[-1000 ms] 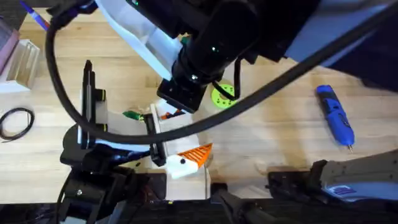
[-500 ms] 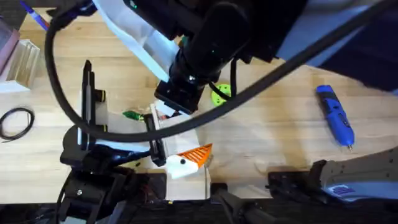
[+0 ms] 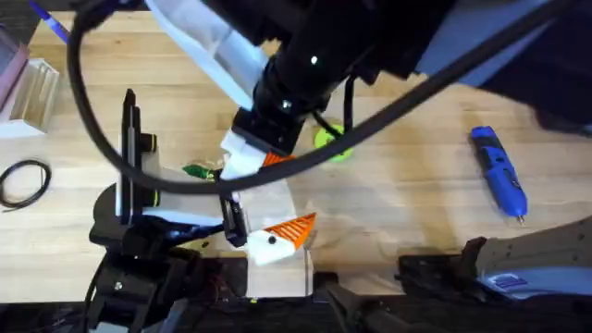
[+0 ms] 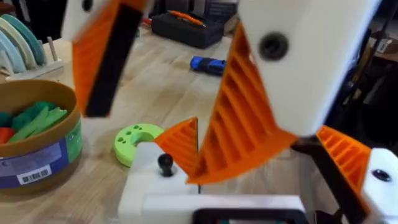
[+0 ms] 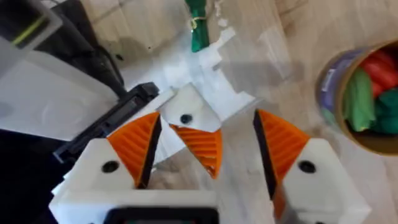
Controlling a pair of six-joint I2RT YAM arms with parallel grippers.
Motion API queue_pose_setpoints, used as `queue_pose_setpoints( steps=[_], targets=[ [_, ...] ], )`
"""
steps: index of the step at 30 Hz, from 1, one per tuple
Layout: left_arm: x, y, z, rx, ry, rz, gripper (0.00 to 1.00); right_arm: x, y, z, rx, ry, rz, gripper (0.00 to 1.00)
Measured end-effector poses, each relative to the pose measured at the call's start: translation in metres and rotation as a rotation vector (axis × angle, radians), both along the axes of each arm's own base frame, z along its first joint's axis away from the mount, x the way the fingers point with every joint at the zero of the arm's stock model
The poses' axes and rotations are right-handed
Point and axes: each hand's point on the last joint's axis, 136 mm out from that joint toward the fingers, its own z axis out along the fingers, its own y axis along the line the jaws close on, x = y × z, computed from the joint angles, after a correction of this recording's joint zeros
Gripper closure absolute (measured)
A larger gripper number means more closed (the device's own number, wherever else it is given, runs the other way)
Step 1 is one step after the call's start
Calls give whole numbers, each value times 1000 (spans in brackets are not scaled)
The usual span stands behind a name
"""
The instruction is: Pick up the gripper from the table and insert it into the empty holder that is missing its gripper. Then pick up a screw, insert it into the mounting hole, and use the screwdriver to tighten it. Finally, clean up the table by picking up the vegetable and placing it into the bucket.
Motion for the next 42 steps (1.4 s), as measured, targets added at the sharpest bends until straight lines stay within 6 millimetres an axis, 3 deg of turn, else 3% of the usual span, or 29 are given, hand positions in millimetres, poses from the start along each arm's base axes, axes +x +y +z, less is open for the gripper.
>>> queue_pose_setpoints(
  steps=[2,8,22,25,30,33,35,38,40,42],
  targets=[
    [0,0,0,0,0,0,15,14,-5,8,4,-37,-34,102],
    [0,0,0,0,0,0,16,52,-39,39,42,-121,-163,95],
    [0,0,0,0,-1,0,15,84,-137,79,121,-79,-449,94],
    [0,0,0,0,-1,0,16,74,-157,84,185,-39,-489,94],
    [0,0,0,0,-1,0,16,44,-172,69,267,21,-492,93],
    [0,0,0,0,-1,1,105,20,-173,60,330,61,-461,92],
    [0,0,0,1,-3,1,245,0,-175,56,373,103,-432,91],
    [0,0,0,1,-5,1,332,-31,-174,51,424,176,-353,89],
    [0,0,0,1,-4,1,451,-47,-171,46,441,219,-295,89],
    [0,0,0,2,-5,2,764,-54,-169,44,450,246,-258,89]
  ],
)
